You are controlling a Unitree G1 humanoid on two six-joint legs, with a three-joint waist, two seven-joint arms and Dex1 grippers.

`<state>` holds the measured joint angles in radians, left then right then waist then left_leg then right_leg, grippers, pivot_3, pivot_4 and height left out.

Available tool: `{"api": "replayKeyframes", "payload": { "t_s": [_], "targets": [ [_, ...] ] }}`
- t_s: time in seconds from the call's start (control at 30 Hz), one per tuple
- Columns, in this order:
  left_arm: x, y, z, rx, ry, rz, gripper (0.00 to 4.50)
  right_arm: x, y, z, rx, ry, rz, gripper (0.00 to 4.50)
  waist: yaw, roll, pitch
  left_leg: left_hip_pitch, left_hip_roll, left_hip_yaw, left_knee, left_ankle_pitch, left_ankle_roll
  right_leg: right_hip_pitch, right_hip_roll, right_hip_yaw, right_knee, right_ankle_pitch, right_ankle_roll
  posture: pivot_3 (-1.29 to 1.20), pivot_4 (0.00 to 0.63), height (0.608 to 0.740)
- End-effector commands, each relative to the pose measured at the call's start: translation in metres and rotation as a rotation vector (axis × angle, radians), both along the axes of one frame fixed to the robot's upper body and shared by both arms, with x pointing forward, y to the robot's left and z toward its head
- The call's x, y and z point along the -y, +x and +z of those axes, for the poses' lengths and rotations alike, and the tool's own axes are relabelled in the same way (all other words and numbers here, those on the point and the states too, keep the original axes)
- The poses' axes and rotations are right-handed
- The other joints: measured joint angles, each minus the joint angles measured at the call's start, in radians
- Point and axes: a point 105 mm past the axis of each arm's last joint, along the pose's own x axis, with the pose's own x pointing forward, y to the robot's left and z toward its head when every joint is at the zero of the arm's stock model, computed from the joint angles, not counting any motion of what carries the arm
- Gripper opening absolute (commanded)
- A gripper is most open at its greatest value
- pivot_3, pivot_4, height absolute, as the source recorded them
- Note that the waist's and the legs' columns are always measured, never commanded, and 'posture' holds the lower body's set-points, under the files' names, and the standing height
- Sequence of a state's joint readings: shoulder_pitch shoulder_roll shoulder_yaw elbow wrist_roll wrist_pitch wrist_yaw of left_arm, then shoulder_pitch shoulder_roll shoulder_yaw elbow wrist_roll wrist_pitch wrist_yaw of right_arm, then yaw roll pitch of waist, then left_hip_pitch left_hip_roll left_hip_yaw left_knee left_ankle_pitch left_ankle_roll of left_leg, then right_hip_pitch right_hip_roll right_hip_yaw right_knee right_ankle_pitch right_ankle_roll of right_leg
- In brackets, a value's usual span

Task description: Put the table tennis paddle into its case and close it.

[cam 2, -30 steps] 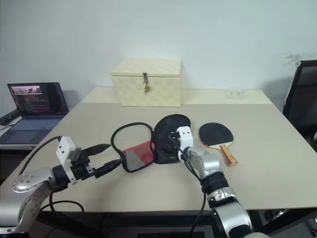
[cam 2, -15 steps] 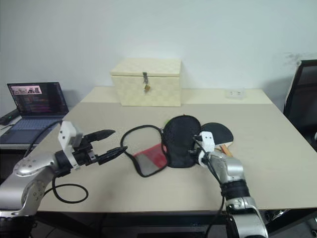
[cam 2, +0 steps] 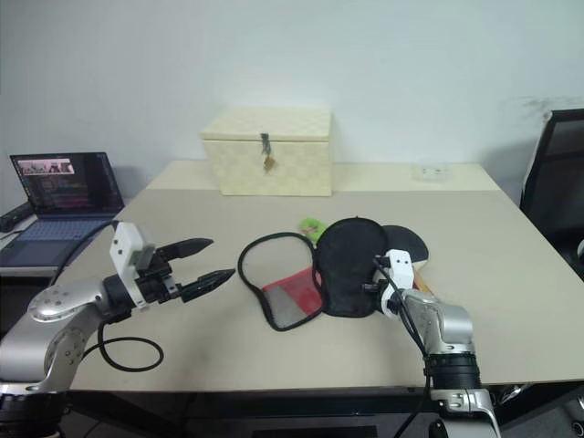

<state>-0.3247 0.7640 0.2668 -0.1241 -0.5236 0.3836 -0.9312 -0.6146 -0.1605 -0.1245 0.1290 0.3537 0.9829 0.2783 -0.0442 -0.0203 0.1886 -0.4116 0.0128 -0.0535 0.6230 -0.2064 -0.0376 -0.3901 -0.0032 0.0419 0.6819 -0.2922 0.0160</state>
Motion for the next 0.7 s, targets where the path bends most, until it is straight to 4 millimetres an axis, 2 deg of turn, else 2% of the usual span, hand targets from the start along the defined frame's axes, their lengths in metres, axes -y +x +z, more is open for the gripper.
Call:
{"api": "replayKeyframes", "payload": {
  "t_s": [0.03,0.17,0.43,0.6,0.7],
  "targets": [
    [0.0,-0.001,0.011,0.05,0.017,-0.008,4.5,-0.013,0.003,0.017,0.076,-0.015,0.048,0.45,-0.003,0.0,0.0,0.0,0.0,0.0,0.0,0.0,0.0,0.0,0.0,0.0,0.0,0.0,0.0,0.0,0.15,0.74],
    [0.0,0.0,0.01,0.052,0.019,-0.006,4.5,-0.004,0.009,0.024,0.147,-0.114,0.049,1.69,-0.006,0.0,0.0,0.0,0.0,0.0,0.0,0.0,0.0,0.0,0.0,0.0,0.0,0.0,0.0,0.0,0.15,0.74],
    [0.001,0.0,0.008,0.052,0.011,-0.006,4.5,0.053,0.012,0.054,0.308,-0.37,0.026,4.49,0.003,0.0,0.0,-0.002,-0.001,-0.001,0.0,0.0,0.0,0.0,0.0,0.0,-0.001,0.0,0.0,0.0,0.15,0.74],
    [0.005,0.004,0.008,0.055,0.009,-0.019,4.5,0.081,0.011,0.072,0.348,-0.373,-0.023,4.49,0.003,0.0,0.0,-0.002,-0.001,0.0,0.0,0.0,0.0,0.0,0.0,0.0,-0.001,0.0,0.0,0.0,0.15,0.74],
    [0.008,0.007,0.008,0.056,0.008,-0.032,4.5,0.099,0.014,0.067,0.326,-0.402,-0.098,4.49,0.003,0.0,0.0,-0.002,-0.001,-0.001,0.001,0.0,0.0,0.0,0.0,0.0,-0.001,0.0,0.0,0.0,0.15,0.74]
  ]
}}
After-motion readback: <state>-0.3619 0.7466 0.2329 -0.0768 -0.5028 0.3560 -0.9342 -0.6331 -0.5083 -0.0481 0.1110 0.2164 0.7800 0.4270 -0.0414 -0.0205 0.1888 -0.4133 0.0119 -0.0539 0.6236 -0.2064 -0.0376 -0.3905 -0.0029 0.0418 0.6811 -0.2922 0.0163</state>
